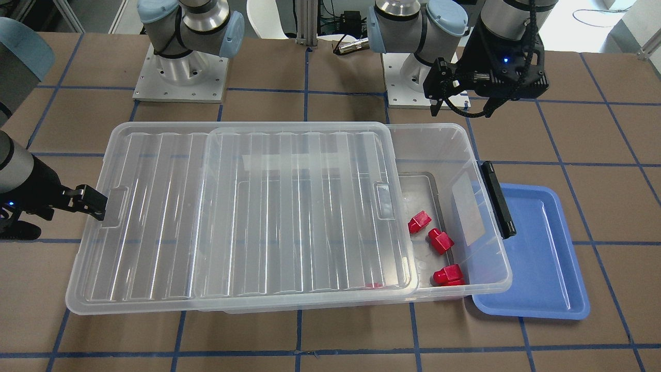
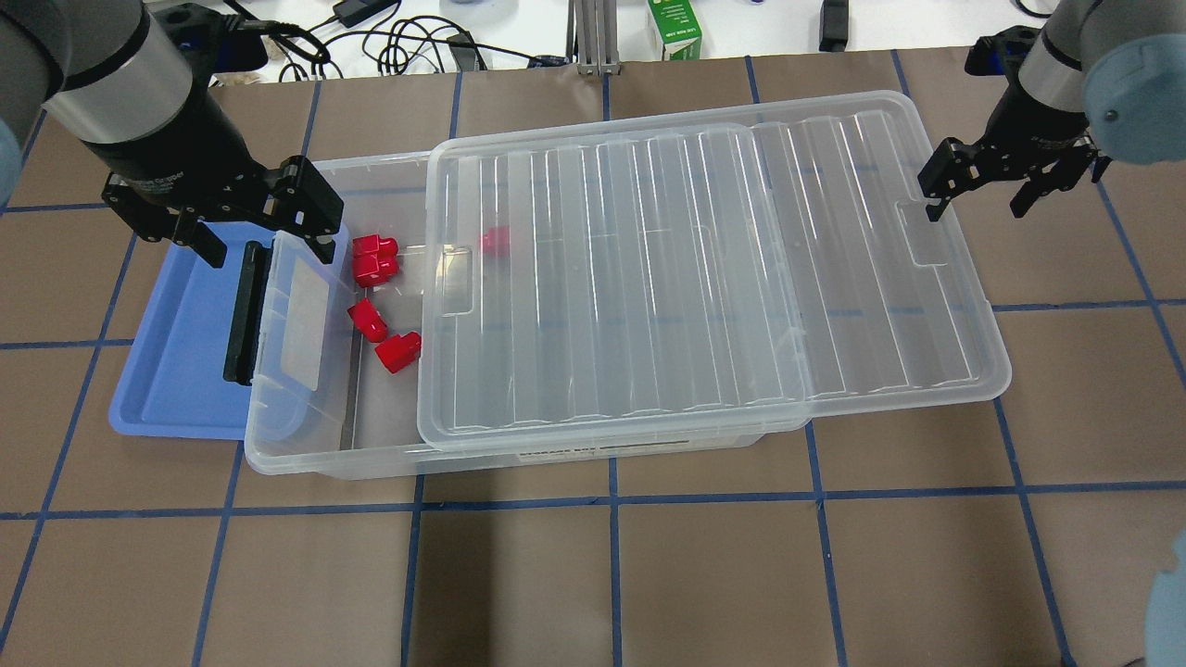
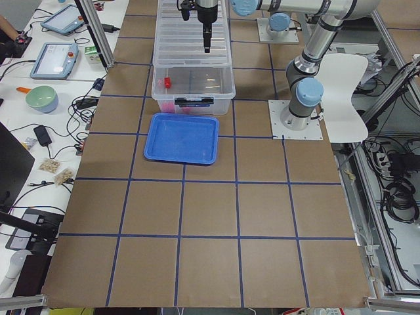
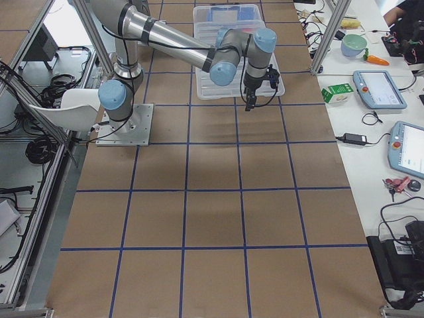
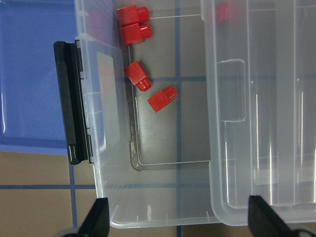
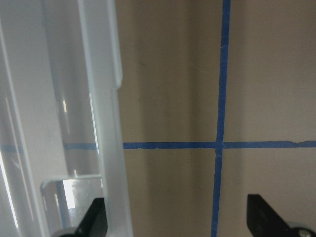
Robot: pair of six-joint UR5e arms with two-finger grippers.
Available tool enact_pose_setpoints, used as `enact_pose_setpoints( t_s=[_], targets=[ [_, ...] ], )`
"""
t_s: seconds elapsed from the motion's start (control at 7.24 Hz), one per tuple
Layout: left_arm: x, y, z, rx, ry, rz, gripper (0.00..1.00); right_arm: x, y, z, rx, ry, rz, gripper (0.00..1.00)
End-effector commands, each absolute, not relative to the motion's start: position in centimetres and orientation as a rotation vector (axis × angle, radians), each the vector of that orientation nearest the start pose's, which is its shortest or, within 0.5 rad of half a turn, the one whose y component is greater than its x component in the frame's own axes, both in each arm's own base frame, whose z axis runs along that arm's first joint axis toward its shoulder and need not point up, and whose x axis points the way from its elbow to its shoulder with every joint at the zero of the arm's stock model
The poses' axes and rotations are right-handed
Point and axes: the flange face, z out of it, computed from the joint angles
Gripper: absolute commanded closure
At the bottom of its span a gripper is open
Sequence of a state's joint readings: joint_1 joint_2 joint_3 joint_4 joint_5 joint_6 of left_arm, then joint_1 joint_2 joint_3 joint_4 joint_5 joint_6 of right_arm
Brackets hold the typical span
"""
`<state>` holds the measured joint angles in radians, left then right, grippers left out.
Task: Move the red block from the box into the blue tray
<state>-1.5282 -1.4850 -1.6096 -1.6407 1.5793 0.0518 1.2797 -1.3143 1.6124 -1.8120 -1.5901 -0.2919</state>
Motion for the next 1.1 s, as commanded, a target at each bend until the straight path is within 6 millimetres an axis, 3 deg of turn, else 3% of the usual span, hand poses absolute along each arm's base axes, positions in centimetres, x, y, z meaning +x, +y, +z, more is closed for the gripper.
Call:
enact_pose_setpoints(
  t_s=[0.0,0.14,0.28,0.41,0.55,0.69,0.97],
  targets=[
    [-12.3,-44.8,47.6,0.115,3.126,0.104,0.0,-6.3,-58.9,35.4,-0.032,3.14,0.089,0.0],
    [-12.7,-44.9,45.2,0.344,3.112,0.113,0.0,-6.6,-58.9,35.4,-0.032,3.141,0.088,0.0],
    [-12.7,-45.9,41.5,0.555,3.095,0.063,0.0,-6.7,-58.9,35.4,-0.032,3.141,0.088,0.0],
    [-12.6,-45.6,37.0,0.706,3.061,0.042,0.0,-6.9,-58.9,35.5,-0.03,3.158,0.087,0.0],
    [-12.6,-44.6,34.3,0.908,3.007,0.048,0.0,-7.0,-58.8,35.5,-0.031,3.166,0.095,0.0],
    [-12.3,-43.9,32.8,0.997,2.988,0.079,0.0,-7.0,-58.8,35.3,-0.031,3.165,0.099,0.0],
    [-12.5,-44.4,30.8,1.084,2.965,0.078,0.0,-6.8,-58.8,35.6,-0.031,3.164,0.096,0.0]
  ],
)
